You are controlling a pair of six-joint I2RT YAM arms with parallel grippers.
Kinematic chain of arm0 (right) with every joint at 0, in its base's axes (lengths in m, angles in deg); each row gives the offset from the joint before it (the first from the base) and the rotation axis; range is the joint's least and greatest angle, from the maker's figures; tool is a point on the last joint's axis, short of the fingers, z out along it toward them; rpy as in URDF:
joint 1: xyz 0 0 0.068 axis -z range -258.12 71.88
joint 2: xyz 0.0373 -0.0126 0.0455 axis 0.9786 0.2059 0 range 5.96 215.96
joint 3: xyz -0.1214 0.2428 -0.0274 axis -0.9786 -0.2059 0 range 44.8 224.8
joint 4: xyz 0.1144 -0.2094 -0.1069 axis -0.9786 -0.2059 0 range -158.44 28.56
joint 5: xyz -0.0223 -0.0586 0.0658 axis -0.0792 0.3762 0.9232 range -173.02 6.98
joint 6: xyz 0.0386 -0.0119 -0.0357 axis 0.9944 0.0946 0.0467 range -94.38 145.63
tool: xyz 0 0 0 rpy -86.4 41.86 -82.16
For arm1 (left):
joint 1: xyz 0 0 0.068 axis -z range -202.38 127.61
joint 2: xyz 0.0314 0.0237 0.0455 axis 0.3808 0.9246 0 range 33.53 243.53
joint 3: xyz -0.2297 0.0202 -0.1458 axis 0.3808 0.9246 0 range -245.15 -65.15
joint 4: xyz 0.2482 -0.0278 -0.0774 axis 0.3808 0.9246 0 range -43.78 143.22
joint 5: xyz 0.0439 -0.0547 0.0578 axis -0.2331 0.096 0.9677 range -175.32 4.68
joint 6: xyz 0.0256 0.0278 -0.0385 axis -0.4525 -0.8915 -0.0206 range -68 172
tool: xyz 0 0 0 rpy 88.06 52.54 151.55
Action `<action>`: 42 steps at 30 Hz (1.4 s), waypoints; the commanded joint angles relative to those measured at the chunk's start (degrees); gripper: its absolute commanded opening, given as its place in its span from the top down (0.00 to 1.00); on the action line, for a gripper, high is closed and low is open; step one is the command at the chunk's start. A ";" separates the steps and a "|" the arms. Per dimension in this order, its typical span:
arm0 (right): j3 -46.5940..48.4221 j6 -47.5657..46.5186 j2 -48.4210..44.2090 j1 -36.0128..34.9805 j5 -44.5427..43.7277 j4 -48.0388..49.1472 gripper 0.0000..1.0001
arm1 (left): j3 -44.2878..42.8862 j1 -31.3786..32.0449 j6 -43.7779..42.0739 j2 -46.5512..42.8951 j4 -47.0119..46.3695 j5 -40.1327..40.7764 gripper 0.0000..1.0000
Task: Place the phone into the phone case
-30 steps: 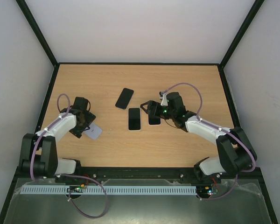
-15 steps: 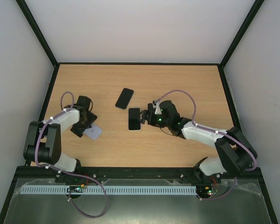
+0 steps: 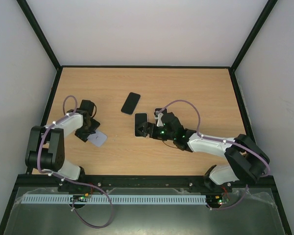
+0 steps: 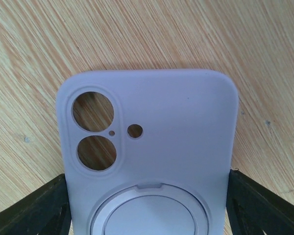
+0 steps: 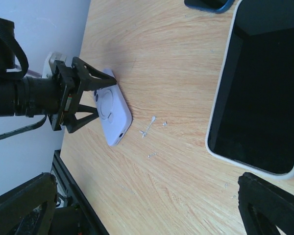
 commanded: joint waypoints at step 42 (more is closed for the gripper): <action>1.41 8.90 15.08 -12.95 4.42 23.98 0.66 | 19.86 14.65 5.62 -31.55 -19.01 -30.16 0.31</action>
